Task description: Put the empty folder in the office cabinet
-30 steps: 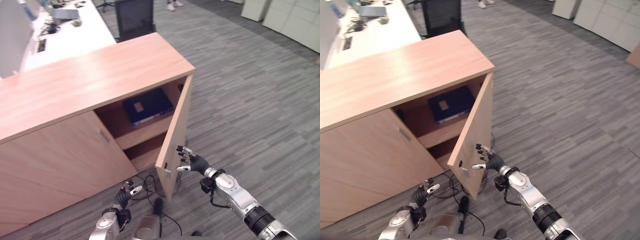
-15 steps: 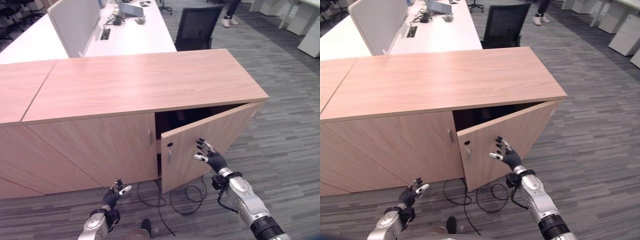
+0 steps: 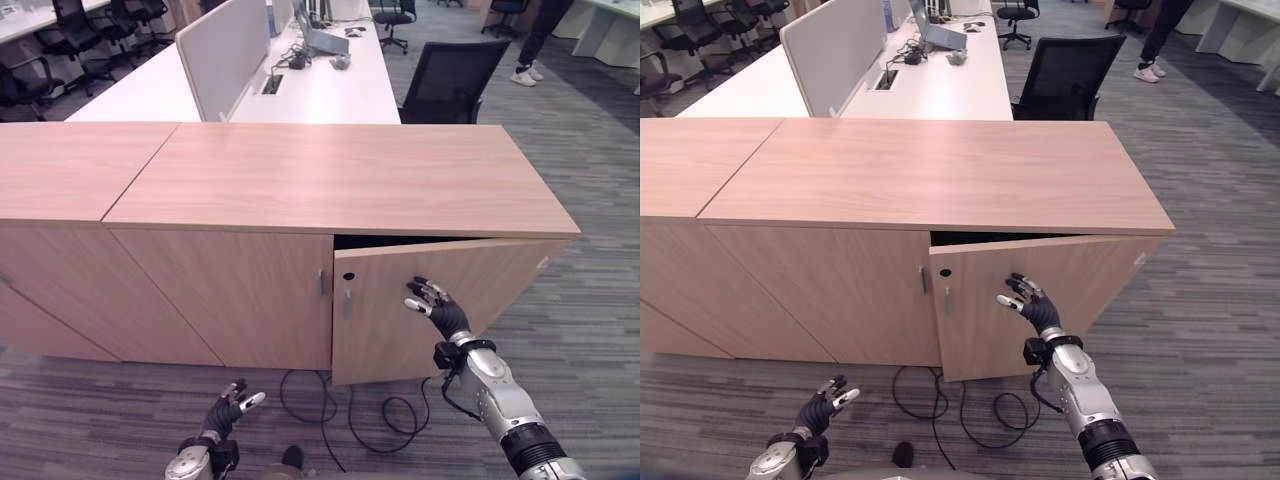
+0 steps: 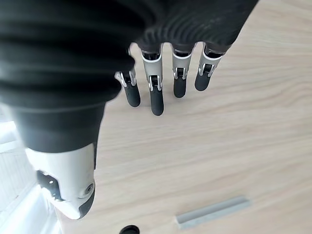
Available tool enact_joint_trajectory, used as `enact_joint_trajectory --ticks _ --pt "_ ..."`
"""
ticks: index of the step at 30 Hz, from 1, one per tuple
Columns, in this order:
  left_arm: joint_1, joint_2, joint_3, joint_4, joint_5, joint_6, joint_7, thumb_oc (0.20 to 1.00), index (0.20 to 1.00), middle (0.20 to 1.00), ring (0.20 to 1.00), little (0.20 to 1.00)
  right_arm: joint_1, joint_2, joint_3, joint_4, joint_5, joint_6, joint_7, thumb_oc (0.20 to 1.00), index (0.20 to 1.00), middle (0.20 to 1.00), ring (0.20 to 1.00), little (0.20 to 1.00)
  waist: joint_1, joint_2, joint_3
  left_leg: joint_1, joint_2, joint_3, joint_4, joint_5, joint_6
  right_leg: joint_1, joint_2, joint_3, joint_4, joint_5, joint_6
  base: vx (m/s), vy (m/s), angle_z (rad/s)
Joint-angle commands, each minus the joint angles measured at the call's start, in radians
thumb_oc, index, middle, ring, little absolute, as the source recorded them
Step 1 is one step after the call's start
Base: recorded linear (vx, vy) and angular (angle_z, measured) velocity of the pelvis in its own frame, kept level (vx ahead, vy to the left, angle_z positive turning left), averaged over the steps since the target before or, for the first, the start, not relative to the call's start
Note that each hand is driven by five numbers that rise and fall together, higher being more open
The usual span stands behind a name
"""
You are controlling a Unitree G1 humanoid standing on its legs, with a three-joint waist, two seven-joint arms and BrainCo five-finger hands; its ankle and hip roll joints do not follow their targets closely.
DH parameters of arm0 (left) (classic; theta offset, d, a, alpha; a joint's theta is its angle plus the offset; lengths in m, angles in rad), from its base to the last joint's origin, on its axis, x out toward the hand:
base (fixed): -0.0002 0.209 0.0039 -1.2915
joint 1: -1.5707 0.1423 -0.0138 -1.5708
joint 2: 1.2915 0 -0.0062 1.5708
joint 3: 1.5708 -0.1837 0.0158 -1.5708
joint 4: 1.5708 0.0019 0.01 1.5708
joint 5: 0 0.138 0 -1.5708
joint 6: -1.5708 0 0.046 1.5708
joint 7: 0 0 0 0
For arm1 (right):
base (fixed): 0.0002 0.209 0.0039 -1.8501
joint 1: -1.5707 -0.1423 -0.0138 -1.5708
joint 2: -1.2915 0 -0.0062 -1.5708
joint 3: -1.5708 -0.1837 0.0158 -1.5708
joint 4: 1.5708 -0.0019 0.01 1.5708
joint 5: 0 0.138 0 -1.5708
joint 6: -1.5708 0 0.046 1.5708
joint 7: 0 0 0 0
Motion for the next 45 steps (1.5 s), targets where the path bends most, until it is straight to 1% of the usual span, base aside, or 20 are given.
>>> enact_joint_trajectory --ticks 1,7,8,15,19,20,26,31,35,38,44,45 --pt "-0.067 0.050 -0.018 -0.023 -0.003 -0.034 -0.007 1.000 1.000 1.000 1.000 1.000 -0.142 0.011 -0.008 0.040 0.022 -0.069 -0.021 1.000 1.000 1.000 1.000 1.000 0.040 -0.055 -0.020 0.052 -0.012 0.025 0.002 -0.110 -0.019 0.011 -0.030 -0.036 0.009 -0.042 0.031 0.00 0.000 0.00" --pt "-0.060 0.054 -0.033 -0.025 -0.014 -0.031 -0.012 1.000 1.000 1.000 1.000 1.000 -0.221 -0.003 -0.011 0.135 0.038 -0.073 -0.046 1.000 1.000 1.000 1.000 1.000 0.056 -0.060 -0.023 0.040 -0.011 0.003 0.002 -0.101 -0.031 0.016 -0.022 -0.066 0.009 -0.048 0.028 -0.02 -0.025 0.12" --pt "-0.059 0.059 -0.044 -0.027 -0.018 -0.032 -0.016 1.000 1.000 1.000 1.000 1.000 -0.254 -0.007 -0.010 0.181 0.051 -0.075 -0.054 1.000 1.000 1.000 1.000 1.000 0.063 -0.060 -0.025 0.036 -0.009 -0.005 0.002 -0.099 -0.033 0.017 -0.020 -0.073 0.009 -0.049 0.026 -0.02 -0.017 0.06" --pt "-0.065 0.073 -0.071 -0.026 -0.032 -0.031 -0.022 1.000 1.000 1.000 1.000 1.000 -0.371 -0.031 0.004 0.322 0.065 -0.072 -0.076 1.000 1.000 1.000 1.000 1.000 0.083 -0.064 -0.030 0.018 -0.011 -0.028 0.002 -0.093 -0.040 0.017 -0.021 -0.098 0.009 -0.049 0.025 -0.01 -0.008 0.13" --pt "-0.076 0.081 -0.102 -0.027 -0.046 -0.031 -0.027 1.000 1.000 1.000 1.000 1.000 -0.502 -0.052 0.020 0.466 0.078 -0.063 -0.089 1.000 1.000 1.000 1.000 1.000 0.100 -0.067 -0.031 0.010 -0.016 -0.044 0.002 -0.092 -0.040 0.018 -0.024 -0.113 0.009 -0.048 0.028 -0.01 0.007 0.14" --pt "-0.086 0.083 -0.116 -0.024 -0.051 -0.031 -0.025 1.000 1.000 1.000 1.000 1.000 -0.562 -0.053 0.025 0.526 0.084 -0.059 -0.098 1.000 1.000 1.000 1.000 1.000 0.109 -0.070 -0.032 0.004 -0.018 -0.055 0.002 -0.090 -0.040 0.019 -0.025 -0.117 0.009 -0.047 0.027 -0.01 0.021 0.05" --pt "-0.103 0.075 -0.131 -0.012 -0.055 -0.028 -0.022 1.000 1.000 1.000 1.000 1.000 -0.578 -0.043 0.013 0.571 0.099 -0.056 -0.104 1.000 1.000 1.000 1.000 1.000 0.115 -0.074 -0.034 -0.005 -0.029 -0.083 0.002 -0.090 -0.038 0.024 -0.030 -0.135 0.009 -0.047 0.027 0.01 0.018 0.21" --pt "-0.103 0.074 -0.135 -0.005 -0.046 -0.027 -0.024 1.000 1.000 1.000 1.000 1.000 -0.555 -0.045 0.023 0.576 0.057 -0.042 -0.097 1.000 1.000 1.000 1.000 1.000 0.115 -0.074 -0.035 -0.003 -0.036 -0.096 0.002 -0.096 -0.033 0.030 -0.038 -0.142 0.009 -0.045 0.029 0.00 0.015 0.11" --pt "-0.111 0.078 -0.149 -0.007 -0.046 -0.026 -0.025 1.000 1.000 1.000 1.000 1.000 -0.604 -0.057 0.010 0.646 0.072 -0.044 -0.111 1.000 1.000 1.000 1.000 1.000 0.116 -0.073 -0.038 0.000 -0.039 -0.096 0.002 -0.098 -0.030 0.029 -0.043 -0.137 0.009 -0.043 0.030 0.00 0.007 -0.01" --pt "-0.124 0.082 -0.165 -0.003 -0.049 -0.026 -0.022 1.000 1.000 1.000 1.000 1.000 -0.677 -0.074 0.003 0.737 0.085 -0.040 -0.120 1.000 1.000 1.000 1.000 1.000 0.120 -0.074 -0.040 0.001 -0.040 -0.097 0.002 -0.098 -0.030 0.029 -0.043 -0.139 0.009 -0.045 0.030 0.00 0.000 0.00" --pt "-0.137 0.078 -0.174 -0.004 -0.055 -0.029 -0.015 1.000 1.000 1.000 1.000 1.000 -0.724 -0.088 -0.004 0.780 0.096 -0.041 -0.130 1.000 1.000 1.000 1.000 1.000 0.123 -0.078 -0.037 0.001 -0.039 -0.097 0.002 -0.099 -0.032 0.031 -0.042 -0.140 0.009 -0.044 0.030 0.00 0.000 0.00" --pt "-0.136 0.076 -0.170 -0.003 -0.057 -0.031 -0.010 1.000 1.000 1.000 1.000 1.000 -0.722 -0.072 0.003 0.765 0.102 -0.044 -0.128 1.000 1.000 1.000 1.000 1.000 0.123 -0.078 -0.032 -0.001 -0.037 -0.091 0.002 -0.095 -0.034 0.023 -0.041 -0.137 0.009 -0.041 0.032 0.00 0.000 0.00"
